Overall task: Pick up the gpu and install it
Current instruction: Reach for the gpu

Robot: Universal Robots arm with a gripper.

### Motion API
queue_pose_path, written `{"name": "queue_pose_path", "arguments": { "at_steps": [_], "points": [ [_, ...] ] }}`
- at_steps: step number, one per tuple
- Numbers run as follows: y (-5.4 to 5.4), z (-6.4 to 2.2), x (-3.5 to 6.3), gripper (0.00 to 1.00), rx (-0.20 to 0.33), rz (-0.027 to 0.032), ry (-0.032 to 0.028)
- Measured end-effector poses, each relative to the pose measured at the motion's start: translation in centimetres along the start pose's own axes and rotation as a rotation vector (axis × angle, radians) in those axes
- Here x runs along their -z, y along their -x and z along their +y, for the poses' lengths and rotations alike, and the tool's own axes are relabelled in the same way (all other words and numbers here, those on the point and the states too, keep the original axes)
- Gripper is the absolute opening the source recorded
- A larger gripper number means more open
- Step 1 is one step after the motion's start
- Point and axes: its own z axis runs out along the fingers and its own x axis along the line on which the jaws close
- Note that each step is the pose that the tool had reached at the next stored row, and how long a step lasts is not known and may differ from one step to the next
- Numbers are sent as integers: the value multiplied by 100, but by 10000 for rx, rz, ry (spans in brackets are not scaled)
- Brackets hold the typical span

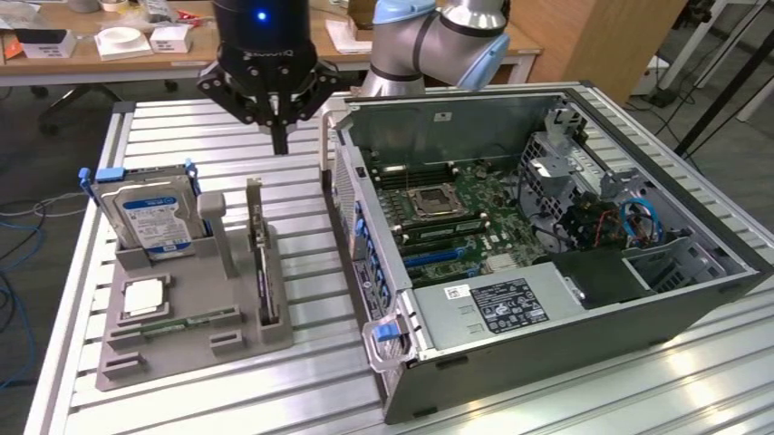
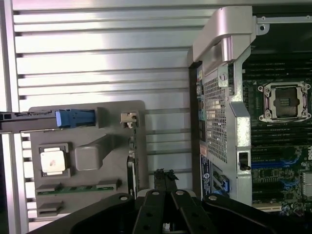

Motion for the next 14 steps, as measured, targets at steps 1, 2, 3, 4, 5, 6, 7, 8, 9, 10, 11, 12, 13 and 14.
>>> {"name": "queue_pose_path", "arguments": {
  "at_steps": [1,2,3,4,5,6,7,8,9,10,11,12,13,14],
  "points": [
    [-5,0,0,11,0,0,0],
    [-11,-1,0,11,0,-1,1],
    [-17,-1,0,11,0,0,1],
    [-22,-2,0,11,0,0,0],
    [-28,-2,0,11,0,0,1],
    [-35,-3,0,11,0,0,0],
    [-41,-3,0,11,0,0,0],
    [-46,-4,0,11,0,0,0],
    [-53,-4,0,11,0,0,1],
    [-59,-4,0,11,0,0,1],
    [-66,-5,0,11,0,0,1],
    [-73,-6,0,11,0,0,0],
    [-80,-6,0,11,0,0,1],
    [-88,-7,0,11,0,0,1]
  ]
}}
